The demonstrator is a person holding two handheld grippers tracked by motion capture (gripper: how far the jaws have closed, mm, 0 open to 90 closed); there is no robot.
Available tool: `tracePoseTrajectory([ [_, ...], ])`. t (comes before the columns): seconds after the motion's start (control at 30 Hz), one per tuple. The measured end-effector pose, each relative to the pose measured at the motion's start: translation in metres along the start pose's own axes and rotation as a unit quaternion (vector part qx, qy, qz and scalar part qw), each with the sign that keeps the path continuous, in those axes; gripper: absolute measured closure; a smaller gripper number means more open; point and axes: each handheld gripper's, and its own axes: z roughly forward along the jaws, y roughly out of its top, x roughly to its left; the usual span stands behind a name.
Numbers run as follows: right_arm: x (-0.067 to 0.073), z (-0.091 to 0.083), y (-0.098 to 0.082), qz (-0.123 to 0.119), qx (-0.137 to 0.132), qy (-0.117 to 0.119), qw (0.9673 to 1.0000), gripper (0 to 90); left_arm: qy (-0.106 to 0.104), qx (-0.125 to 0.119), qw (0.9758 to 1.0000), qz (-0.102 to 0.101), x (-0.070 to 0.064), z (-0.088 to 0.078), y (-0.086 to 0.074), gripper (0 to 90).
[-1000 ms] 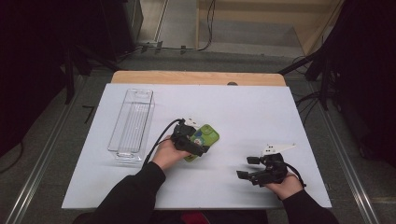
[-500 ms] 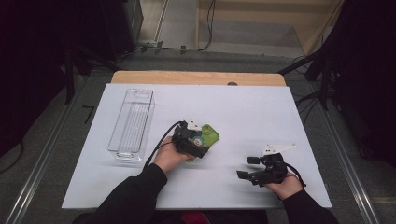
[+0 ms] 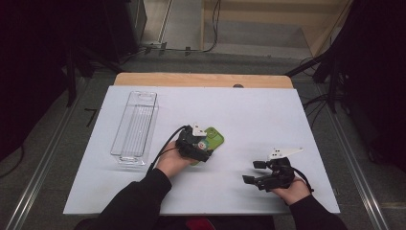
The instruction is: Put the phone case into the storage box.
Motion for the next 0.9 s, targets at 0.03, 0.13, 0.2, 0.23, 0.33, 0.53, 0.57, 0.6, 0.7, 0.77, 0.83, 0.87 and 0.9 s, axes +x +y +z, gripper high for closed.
tracePoseTrajectory([
  [0.03,0.000,0.000,0.000,0.000,0.000,0.000,1.0000,16.5,0.000,0.001,1.0000,-0.001,0.000,0.000,0.000,15.8],
  [0.13,0.000,0.000,0.000,0.000,0.001,-0.001,1.0000,16.5,0.001,0.001,1.0000,-0.003,0.000,0.000,0.000,16.0],
  [0.2,0.000,0.000,0.000,0.000,0.000,0.000,1.0000,16.5,0.004,0.002,1.0000,-0.006,-0.001,0.000,0.001,16.3],
  [0.23,0.000,0.000,0.000,0.000,0.001,0.000,1.0000,16.5,0.004,0.001,1.0000,-0.007,-0.001,0.000,0.001,16.4],
  [0.33,0.000,0.000,0.000,0.000,0.000,0.000,1.0000,16.5,0.004,0.001,1.0000,-0.008,-0.001,0.000,0.001,16.6],
  [0.53,0.000,0.000,0.000,0.000,0.001,0.000,1.0000,16.5,-0.009,-0.002,0.9997,-0.024,-0.001,-0.002,0.003,16.7],
  [0.57,0.000,0.000,0.000,0.000,0.000,0.001,1.0000,16.5,-0.013,-0.005,0.9996,-0.026,0.000,-0.002,0.003,16.6],
  [0.6,0.000,0.000,0.000,0.000,0.000,0.001,1.0000,16.6,-0.013,-0.005,0.9996,-0.026,0.000,-0.002,0.003,16.6],
  [0.7,0.001,0.001,0.000,-0.001,0.001,0.002,1.0000,16.5,-0.013,-0.014,0.9995,-0.025,-0.001,-0.009,0.007,16.6],
  [0.77,0.001,0.001,0.000,0.000,0.001,0.003,1.0000,16.5,-0.014,-0.021,0.9993,-0.026,-0.002,-0.013,0.009,16.6],
  [0.83,0.000,0.001,0.000,0.001,-0.001,0.003,1.0000,16.5,-0.019,-0.026,0.9992,-0.026,-0.002,-0.018,0.012,16.6],
  [0.87,0.000,0.001,0.000,0.002,-0.001,0.003,1.0000,16.5,-0.019,-0.026,0.9992,-0.026,-0.002,-0.018,0.012,16.6],
  [0.9,0.000,0.001,0.000,0.001,-0.001,0.002,1.0000,16.5,-0.021,-0.029,0.9989,-0.029,-0.002,-0.021,0.013,16.6],
])
